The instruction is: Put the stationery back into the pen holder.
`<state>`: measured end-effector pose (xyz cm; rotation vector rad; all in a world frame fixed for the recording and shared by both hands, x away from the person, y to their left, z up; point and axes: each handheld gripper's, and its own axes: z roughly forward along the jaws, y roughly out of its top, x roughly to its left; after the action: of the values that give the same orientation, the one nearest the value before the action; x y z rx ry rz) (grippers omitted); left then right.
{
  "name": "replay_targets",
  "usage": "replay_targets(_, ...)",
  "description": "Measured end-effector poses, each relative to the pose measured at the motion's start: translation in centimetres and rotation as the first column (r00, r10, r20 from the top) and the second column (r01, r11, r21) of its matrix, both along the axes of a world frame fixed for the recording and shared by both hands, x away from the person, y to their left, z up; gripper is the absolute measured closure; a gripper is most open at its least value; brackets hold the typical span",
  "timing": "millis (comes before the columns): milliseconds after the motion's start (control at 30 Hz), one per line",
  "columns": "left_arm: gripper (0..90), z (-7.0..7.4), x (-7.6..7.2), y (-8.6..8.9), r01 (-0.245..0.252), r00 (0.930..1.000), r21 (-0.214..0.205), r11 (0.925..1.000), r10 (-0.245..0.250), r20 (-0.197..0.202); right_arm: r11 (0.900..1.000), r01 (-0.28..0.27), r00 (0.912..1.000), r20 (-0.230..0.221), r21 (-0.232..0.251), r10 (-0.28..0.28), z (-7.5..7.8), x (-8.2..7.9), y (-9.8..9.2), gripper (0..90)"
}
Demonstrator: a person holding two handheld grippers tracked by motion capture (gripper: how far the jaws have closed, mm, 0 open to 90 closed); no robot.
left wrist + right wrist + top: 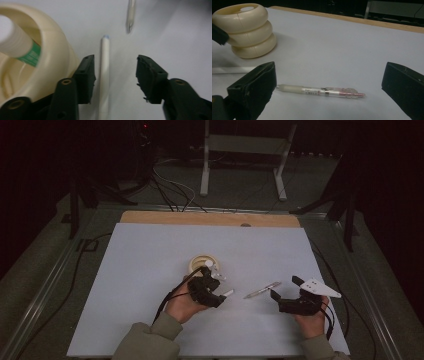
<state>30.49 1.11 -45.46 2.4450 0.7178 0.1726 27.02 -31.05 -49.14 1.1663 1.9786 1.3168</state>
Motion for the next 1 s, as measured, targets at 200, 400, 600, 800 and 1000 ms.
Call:
replay_targets(200,57.2,-1.8,0.5,-1.1,0.007,0.9999,0.078,0.9969,-0.006,-0.016,1.0,-0.001,1.0,-0.001,-0.001,0.001,0.0,0.0,0.0,0.3)
replay_targets(400,66.4,-2.9,0.7,-1.8,0.012,0.9994,0.138,0.9904,-0.007,-0.033,1.0,-0.002,1.0,-0.002,0.0,0.002,0.0,0.0,0.1,0.3)
replay_targets(600,71.9,-3.9,1.0,-2.0,0.017,0.9987,0.188,0.982,-0.008,-0.05,1.0,-0.001,1.0,-0.003,0.001,0.001,0.0,0.0,0.0,0.3)
replay_targets(800,79.1,-4.1,1.0,-2.1,0.037,0.9975,0.193,0.9805,-0.024,-0.066,1.0,-0.003,1.0,-0.005,-0.003,0.003,-0.1,0.1,0.1,0.3)
replay_targets(1000,79.6,-4.0,1.2,-1.8,0.043,0.9954,0.163,0.9858,-0.028,-0.091,1.0,0.001,1.0,-0.004,-0.001,-0.001,0.0,0.0,0.0,0.3)
